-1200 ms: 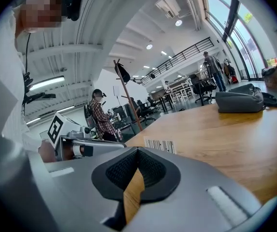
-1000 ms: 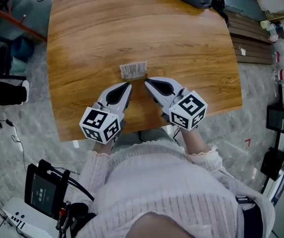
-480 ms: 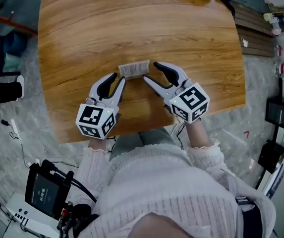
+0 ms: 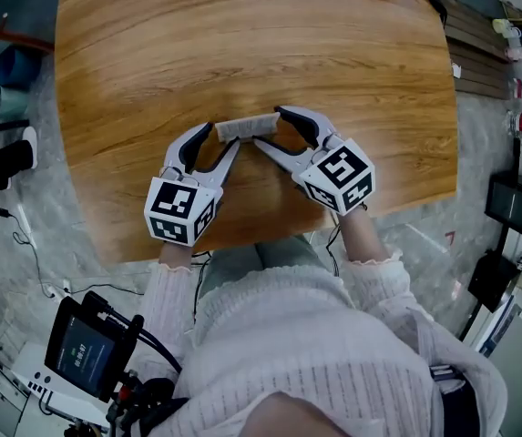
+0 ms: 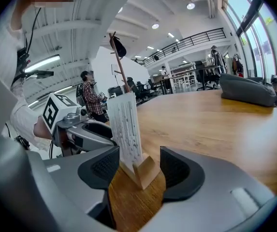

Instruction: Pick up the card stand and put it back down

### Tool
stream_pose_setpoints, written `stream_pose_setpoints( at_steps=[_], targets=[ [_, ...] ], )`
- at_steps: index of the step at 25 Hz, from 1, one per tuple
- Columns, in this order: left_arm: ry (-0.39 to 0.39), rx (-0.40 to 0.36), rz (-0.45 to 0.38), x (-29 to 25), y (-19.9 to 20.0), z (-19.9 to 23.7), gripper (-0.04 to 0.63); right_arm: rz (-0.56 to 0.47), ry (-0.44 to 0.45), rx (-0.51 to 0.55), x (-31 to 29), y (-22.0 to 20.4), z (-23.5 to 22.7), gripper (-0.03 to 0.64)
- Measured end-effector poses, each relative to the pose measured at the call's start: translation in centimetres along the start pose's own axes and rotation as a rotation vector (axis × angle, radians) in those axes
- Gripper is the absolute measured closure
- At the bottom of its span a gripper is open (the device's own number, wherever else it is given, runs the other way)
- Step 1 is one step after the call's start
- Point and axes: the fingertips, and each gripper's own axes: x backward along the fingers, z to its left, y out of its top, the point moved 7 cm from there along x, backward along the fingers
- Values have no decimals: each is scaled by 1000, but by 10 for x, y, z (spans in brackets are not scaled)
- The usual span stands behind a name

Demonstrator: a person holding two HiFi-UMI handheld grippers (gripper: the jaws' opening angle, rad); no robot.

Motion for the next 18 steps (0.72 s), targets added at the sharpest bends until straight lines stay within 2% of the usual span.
stream_pose_setpoints(
  at_steps=[7,9,18],
  targets=[
    [-10,-25,37,-4,-3,-6,388,35,26,2,-9,-4,4,368],
    [-4,-25,38,-5,-3,-7,390,35,21,3,-10,-4,4,390],
    [5,-17,24,-3,-1,-6,402,31,-19,17,-8,-2,8,416]
  ],
)
